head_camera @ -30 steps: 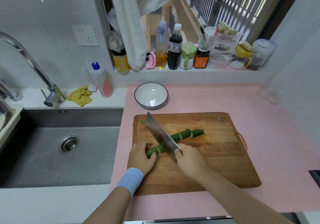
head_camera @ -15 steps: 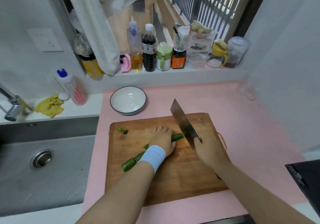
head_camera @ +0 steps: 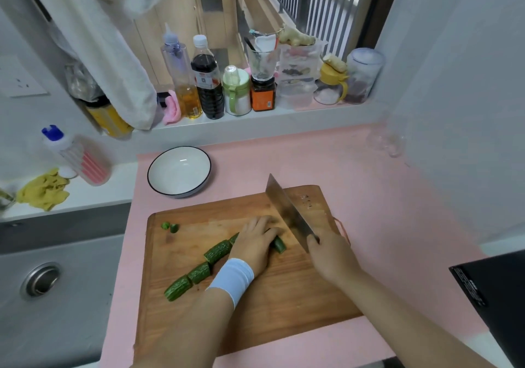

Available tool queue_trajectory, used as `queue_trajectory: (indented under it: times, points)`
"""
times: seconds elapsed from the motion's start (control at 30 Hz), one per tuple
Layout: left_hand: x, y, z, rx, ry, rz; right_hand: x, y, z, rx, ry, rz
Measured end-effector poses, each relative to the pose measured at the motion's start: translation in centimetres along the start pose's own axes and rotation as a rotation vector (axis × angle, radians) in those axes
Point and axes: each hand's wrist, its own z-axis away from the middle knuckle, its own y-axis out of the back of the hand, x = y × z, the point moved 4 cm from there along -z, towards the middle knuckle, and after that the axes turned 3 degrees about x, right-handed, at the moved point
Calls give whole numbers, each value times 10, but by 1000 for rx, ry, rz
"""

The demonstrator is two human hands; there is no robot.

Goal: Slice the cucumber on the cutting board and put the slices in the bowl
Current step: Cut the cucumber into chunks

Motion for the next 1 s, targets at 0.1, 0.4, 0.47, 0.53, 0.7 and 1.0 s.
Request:
queue_trajectory:
  times: [0.1, 0.4, 0.47, 0.53, 0.7, 1.0]
  points:
    - [4, -5, 17, 107, -17, 84, -1, -4, 1, -51, 29, 10]
    - [4, -20, 26, 173, -80, 90, -4, -15, -2, -81, 73, 124]
    - [4, -20, 25, 190, -89, 78, -4, -15, -3, -80, 74, 138]
    - [3, -21, 26, 203, -93, 82, -5, -15, -3, -81, 79, 155]
    - [1, -21, 27, 227, -99, 111, -18, -11, 2, -59, 101, 154]
    - [-1, -21, 26, 221, -77, 175, -33, -9, 12, -33, 120, 210]
